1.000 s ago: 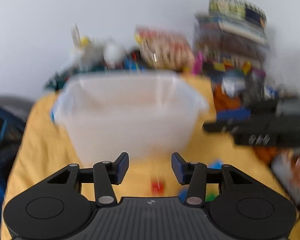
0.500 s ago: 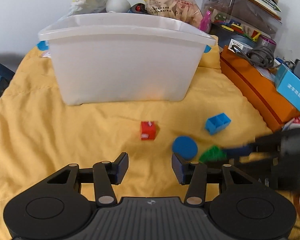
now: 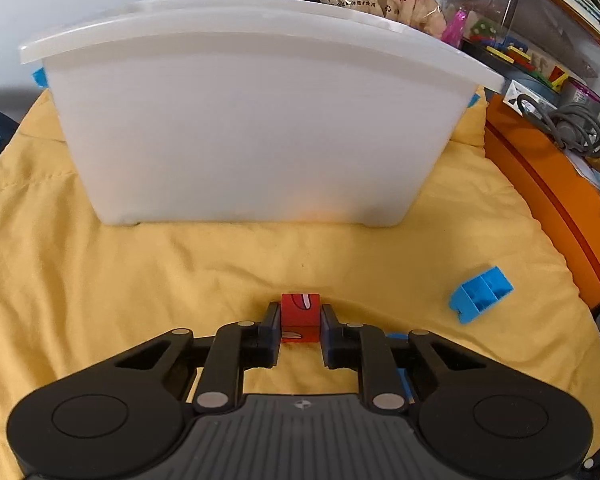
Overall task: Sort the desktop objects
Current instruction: 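Grasp the red block with the left tool while the right tool grasps the green brick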
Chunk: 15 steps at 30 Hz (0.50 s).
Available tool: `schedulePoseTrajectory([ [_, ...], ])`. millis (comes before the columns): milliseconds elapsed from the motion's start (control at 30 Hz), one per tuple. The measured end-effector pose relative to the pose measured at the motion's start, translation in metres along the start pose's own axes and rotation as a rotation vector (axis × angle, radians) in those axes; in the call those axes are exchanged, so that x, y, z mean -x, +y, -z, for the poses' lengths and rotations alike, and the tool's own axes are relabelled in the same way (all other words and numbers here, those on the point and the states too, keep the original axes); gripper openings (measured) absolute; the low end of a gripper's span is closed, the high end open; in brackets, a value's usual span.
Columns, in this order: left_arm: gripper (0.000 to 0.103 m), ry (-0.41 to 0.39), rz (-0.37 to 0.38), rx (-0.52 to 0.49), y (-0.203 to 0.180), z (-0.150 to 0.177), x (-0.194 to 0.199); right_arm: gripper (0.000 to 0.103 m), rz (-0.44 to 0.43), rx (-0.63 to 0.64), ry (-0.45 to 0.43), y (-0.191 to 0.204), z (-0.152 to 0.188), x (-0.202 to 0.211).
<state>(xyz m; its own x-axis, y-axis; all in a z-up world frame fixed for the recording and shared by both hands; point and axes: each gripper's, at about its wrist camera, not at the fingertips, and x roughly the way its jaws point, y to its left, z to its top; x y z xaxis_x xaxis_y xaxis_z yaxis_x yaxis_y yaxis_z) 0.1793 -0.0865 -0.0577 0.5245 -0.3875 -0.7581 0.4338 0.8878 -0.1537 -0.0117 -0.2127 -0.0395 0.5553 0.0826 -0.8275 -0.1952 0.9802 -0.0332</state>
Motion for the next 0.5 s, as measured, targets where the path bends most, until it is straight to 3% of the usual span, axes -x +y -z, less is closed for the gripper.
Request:
schedulePoseTrajectory([
  [100, 0.022, -0.004, 0.034, -0.017, -0.004, 0.017, 0.028, 0.035, 0.006, 0.002, -0.013, -0.003, 0.003, 0.004],
  [233, 0.022, 0.009, 0.056, -0.052, -0.007, 0.066, 0.077, 0.036, 0.003, -0.01, -0.026, -0.005, 0.011, 0.007],
  [300, 0.022, 0.026, 0.046, -0.046, -0.006, 0.091, 0.093, 0.042, -0.008, -0.012, -0.025, -0.006, 0.014, 0.006],
  [433, 0.023, 0.053, 0.033, 0.0, -0.003, 0.124, 0.102, 0.043, -0.002, -0.01, -0.05, -0.003, 0.012, 0.004],
  [500, 0.025, 0.019, 0.018, -0.01, -0.004, 0.131, 0.104, 0.044, 0.002, -0.009, -0.061, -0.001, 0.01, 0.0],
])
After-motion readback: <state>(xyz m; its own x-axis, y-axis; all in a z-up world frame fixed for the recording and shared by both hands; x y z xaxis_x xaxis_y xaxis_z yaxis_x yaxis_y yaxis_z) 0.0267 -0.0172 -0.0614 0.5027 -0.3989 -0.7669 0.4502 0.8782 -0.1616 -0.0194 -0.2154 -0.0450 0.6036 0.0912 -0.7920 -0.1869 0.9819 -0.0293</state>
